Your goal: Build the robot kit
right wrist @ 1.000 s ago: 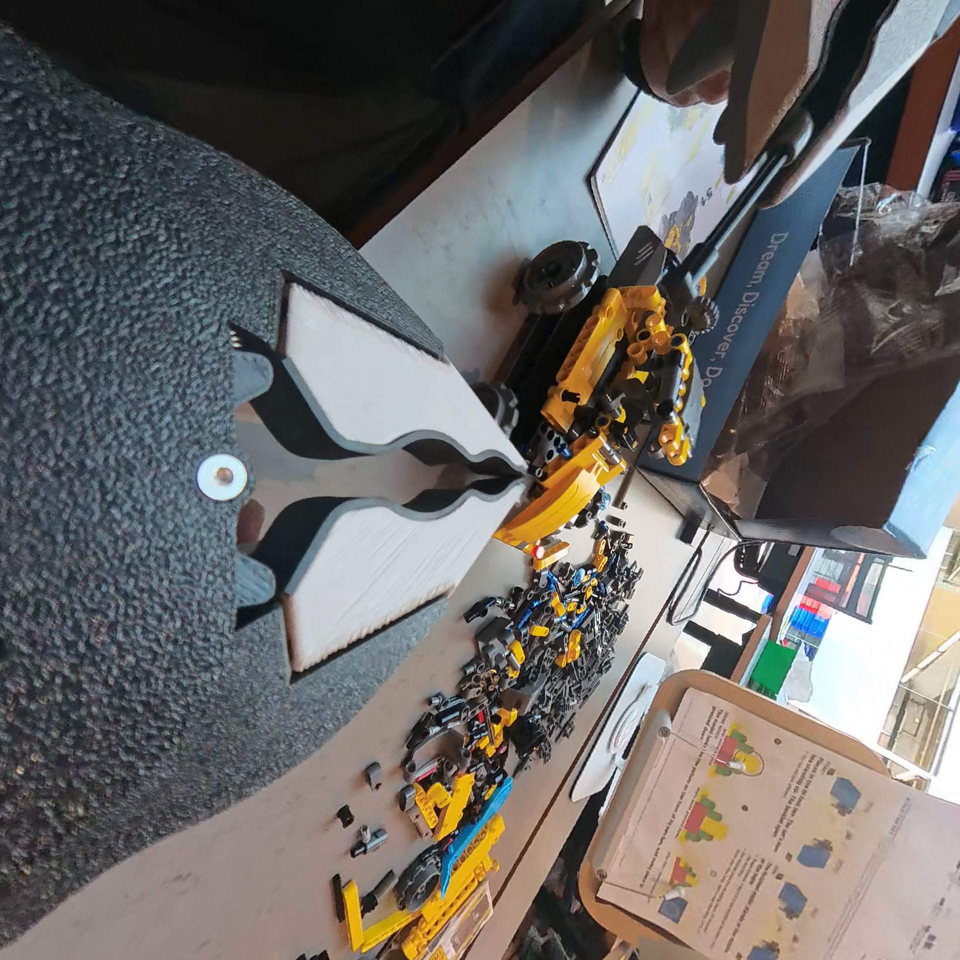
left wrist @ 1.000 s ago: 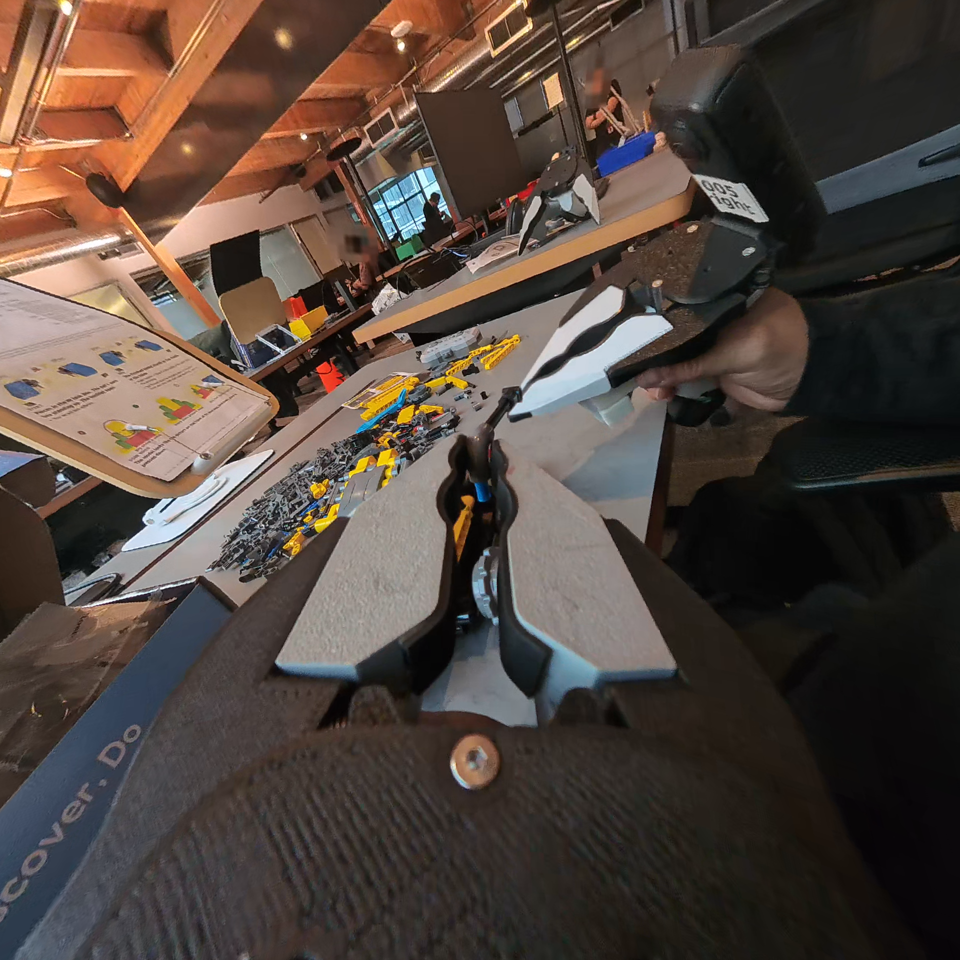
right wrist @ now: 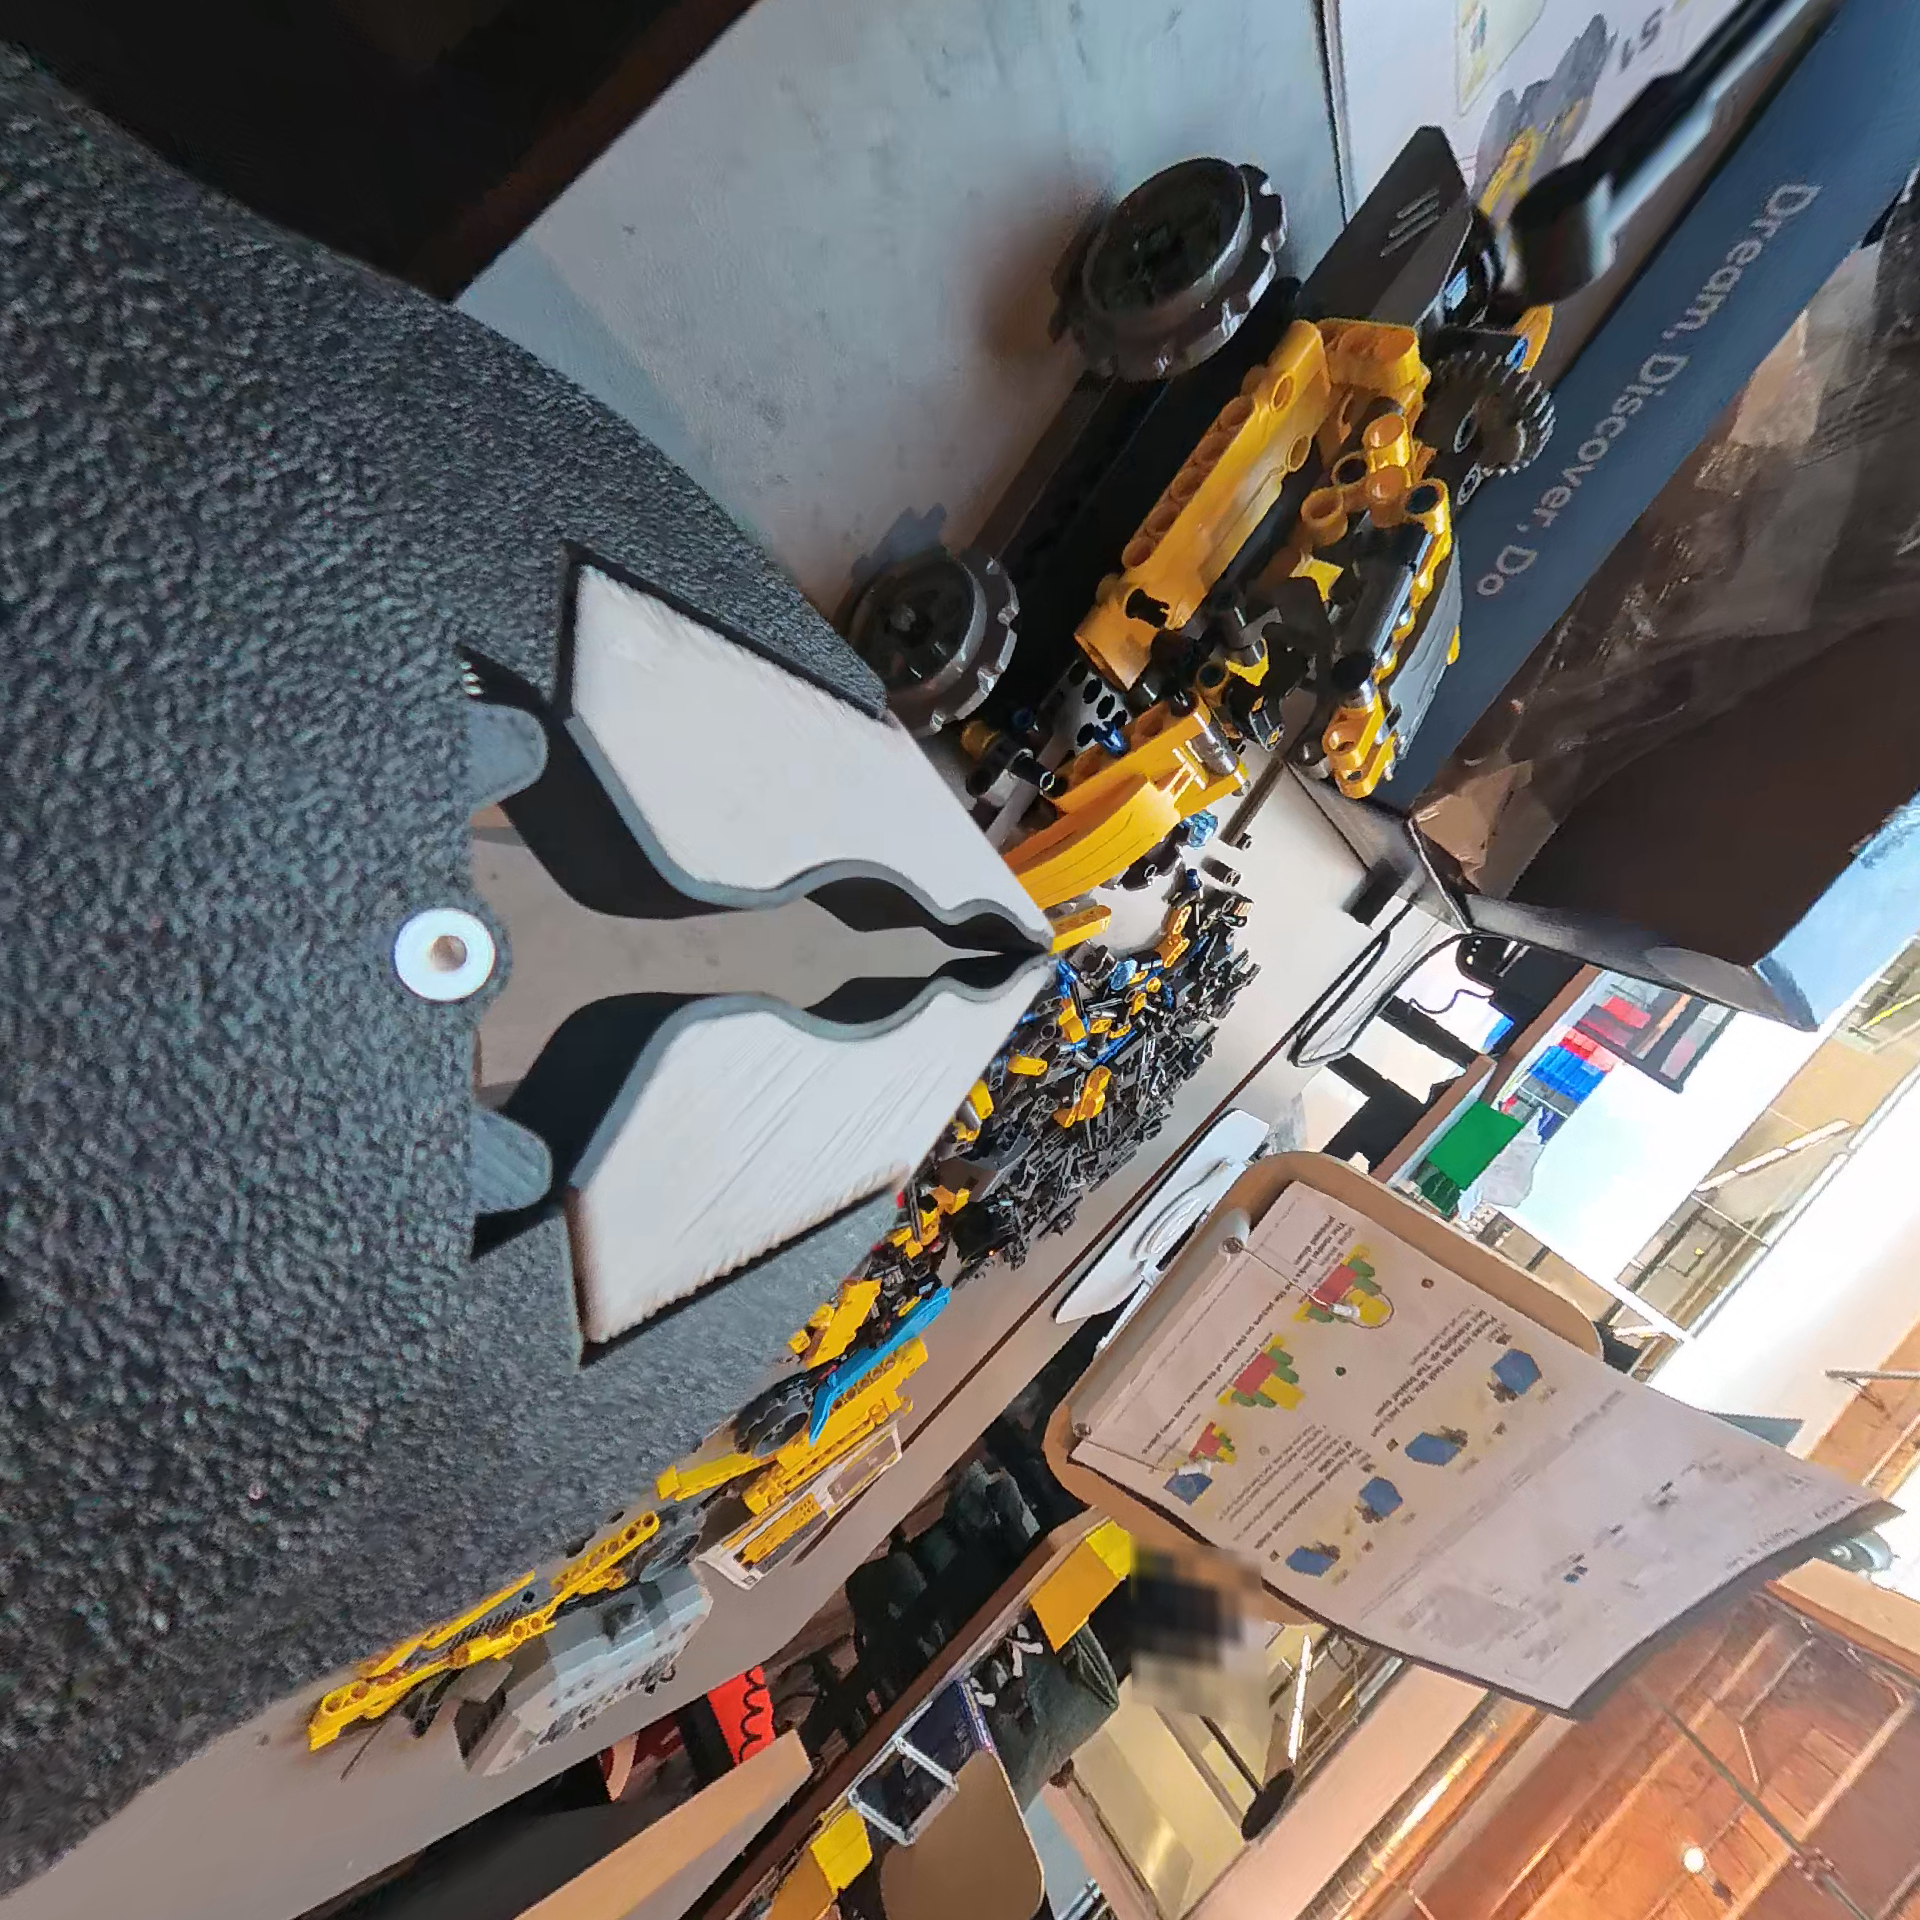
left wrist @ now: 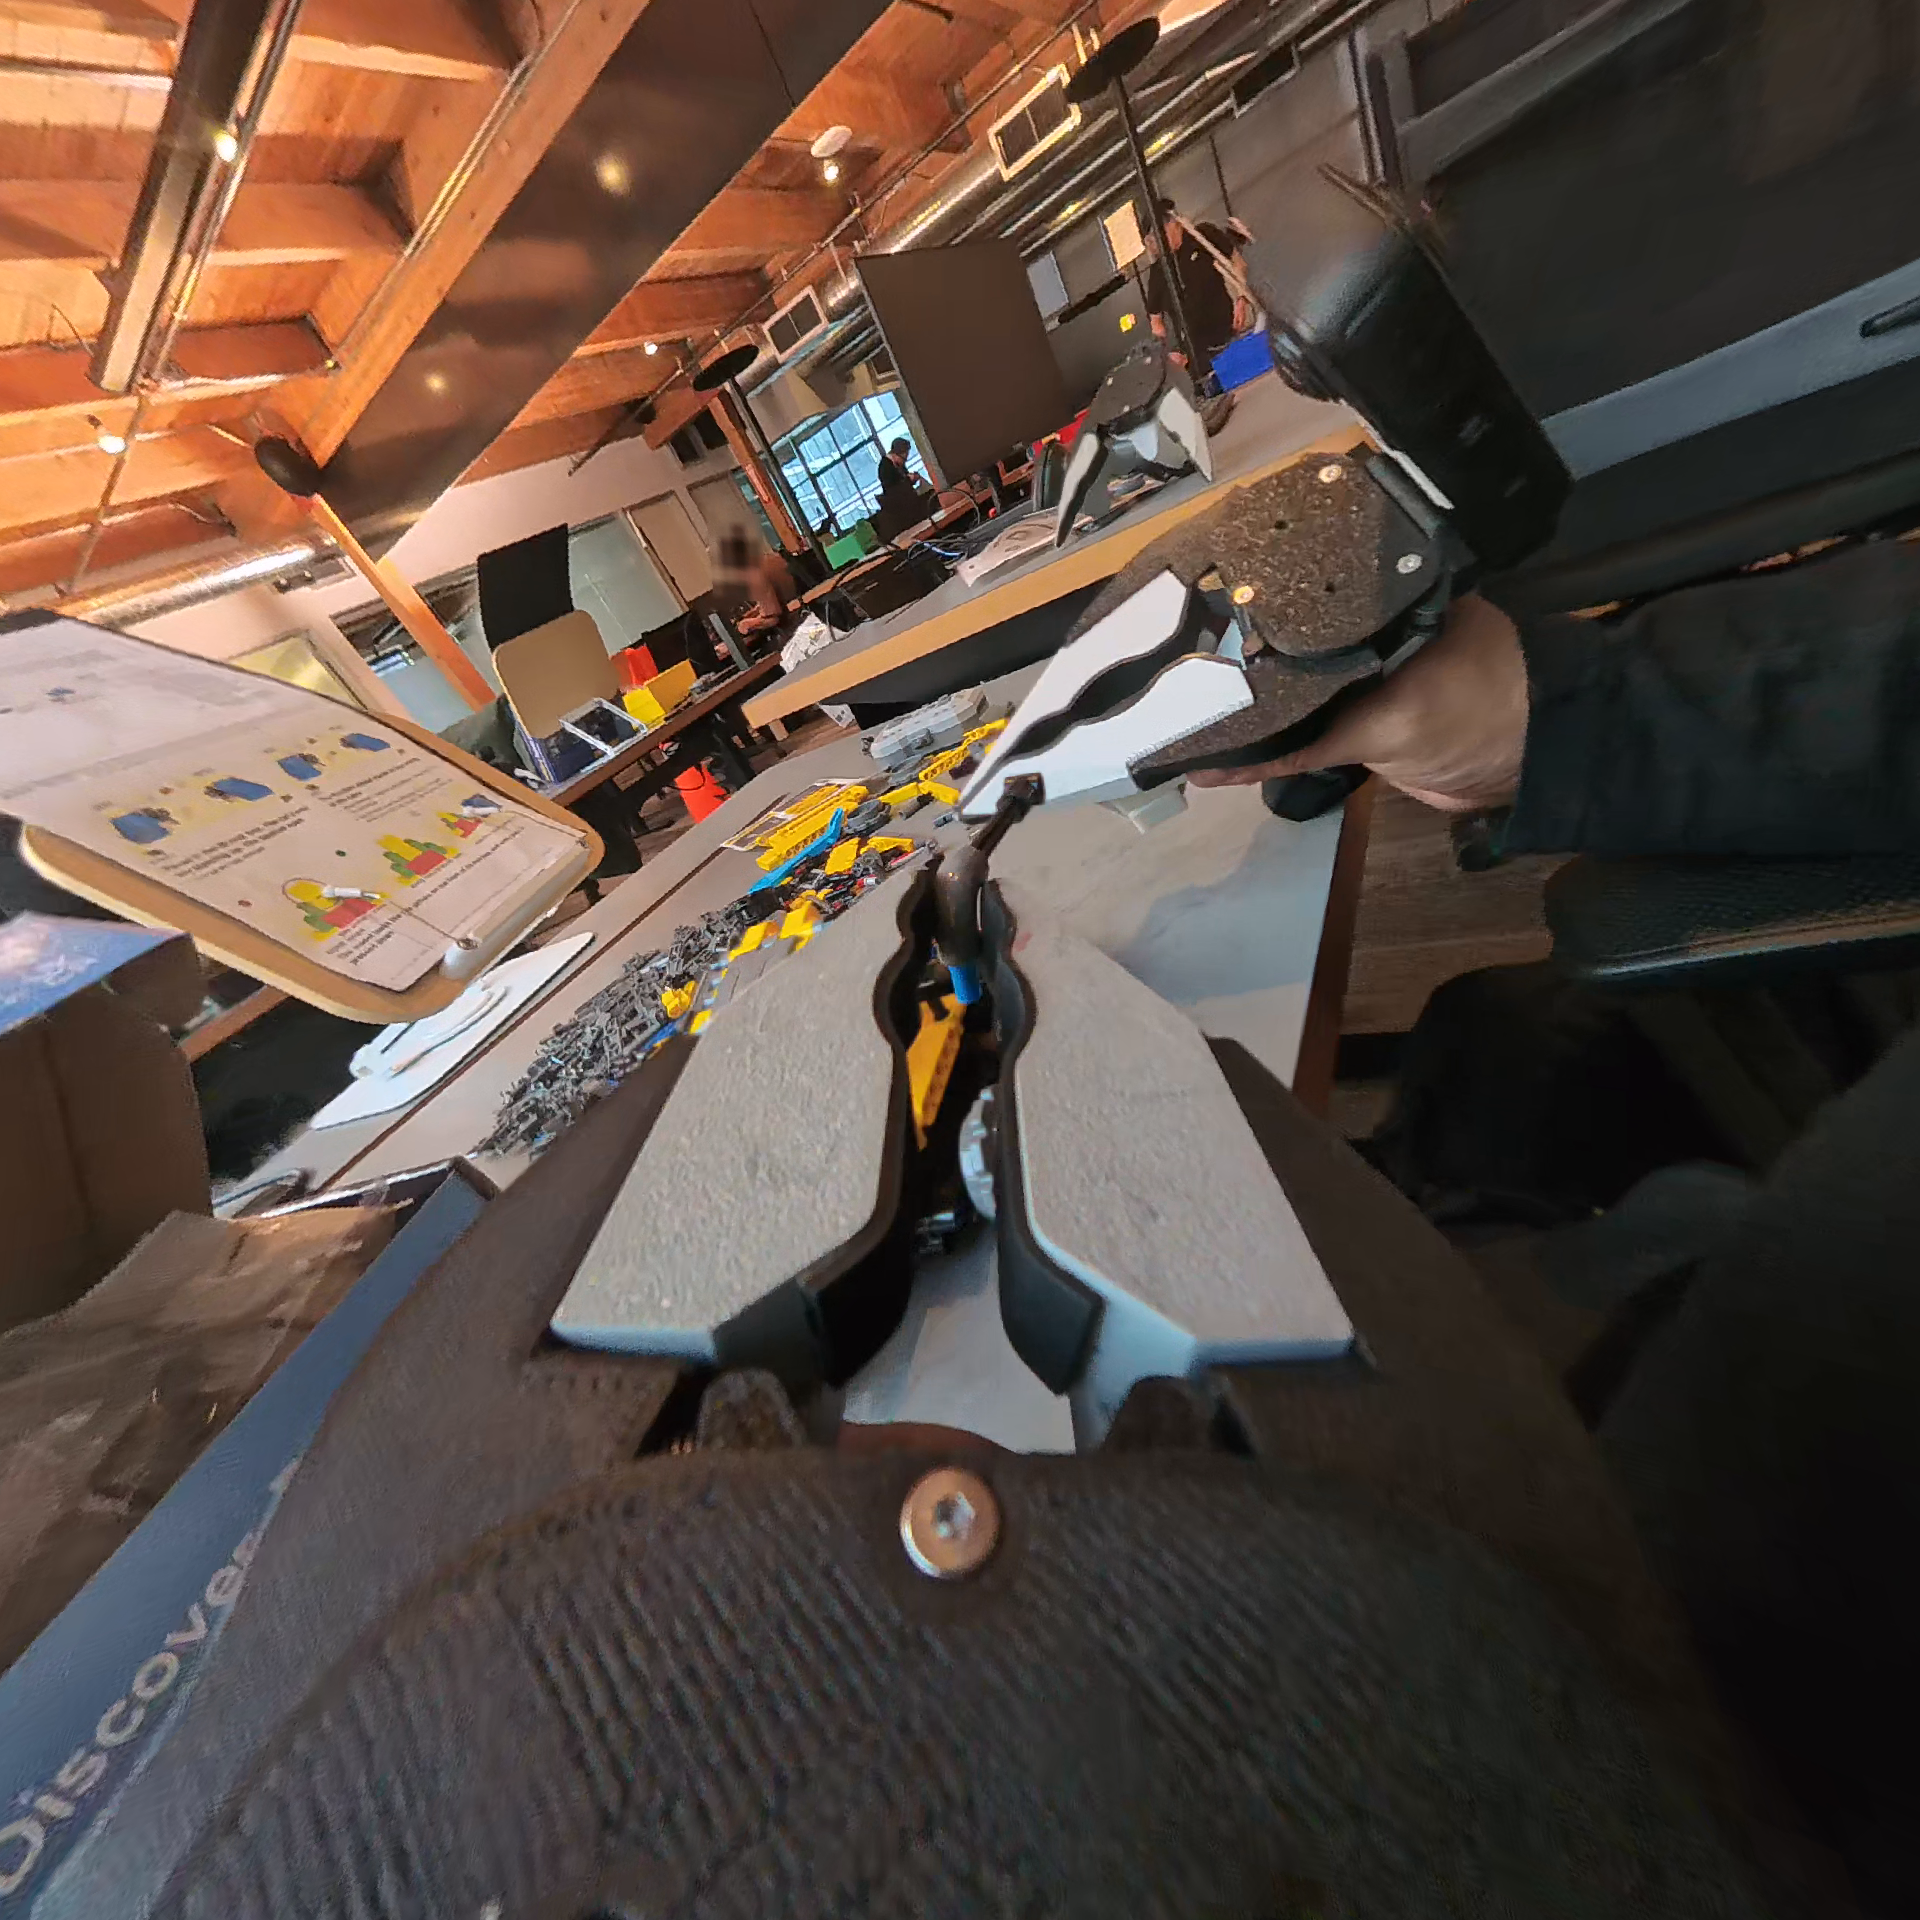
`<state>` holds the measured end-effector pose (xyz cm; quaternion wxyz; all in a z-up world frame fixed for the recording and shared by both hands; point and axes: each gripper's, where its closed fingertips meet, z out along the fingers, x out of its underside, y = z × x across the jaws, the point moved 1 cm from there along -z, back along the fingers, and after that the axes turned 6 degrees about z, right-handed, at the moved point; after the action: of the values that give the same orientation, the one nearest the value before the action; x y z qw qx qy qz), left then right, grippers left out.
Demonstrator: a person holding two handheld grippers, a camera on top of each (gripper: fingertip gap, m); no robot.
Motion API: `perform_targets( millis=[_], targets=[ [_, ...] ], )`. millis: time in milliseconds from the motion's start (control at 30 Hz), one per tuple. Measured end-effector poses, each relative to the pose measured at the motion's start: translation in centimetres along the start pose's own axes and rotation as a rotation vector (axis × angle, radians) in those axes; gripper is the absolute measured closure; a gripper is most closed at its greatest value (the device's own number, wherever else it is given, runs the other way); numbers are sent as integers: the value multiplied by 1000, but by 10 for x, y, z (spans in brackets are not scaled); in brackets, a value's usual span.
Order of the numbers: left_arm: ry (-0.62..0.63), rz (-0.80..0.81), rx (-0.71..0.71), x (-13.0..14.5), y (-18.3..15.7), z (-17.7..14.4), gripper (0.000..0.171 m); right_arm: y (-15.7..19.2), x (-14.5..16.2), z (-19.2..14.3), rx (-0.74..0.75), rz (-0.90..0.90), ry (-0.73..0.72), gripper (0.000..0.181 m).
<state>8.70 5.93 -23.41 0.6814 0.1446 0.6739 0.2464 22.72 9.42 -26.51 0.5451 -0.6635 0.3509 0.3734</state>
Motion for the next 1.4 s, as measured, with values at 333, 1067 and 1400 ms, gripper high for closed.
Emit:
perform_targets(
  millis=[333, 1067, 1400],
  targets=[
    [-1, -95, -12, 0, 7, 4, 166, -27, 5, 3, 202, -103, -31, 181],
    [-2, -322, -89, -1, 95, -77, 166, -48, -81, 20, 100, 156, -131, 181],
    [-23, -456, -105, 8, 46, -145, 166, 167, -157, 34, -916, 68, -165, 159]
  ],
)
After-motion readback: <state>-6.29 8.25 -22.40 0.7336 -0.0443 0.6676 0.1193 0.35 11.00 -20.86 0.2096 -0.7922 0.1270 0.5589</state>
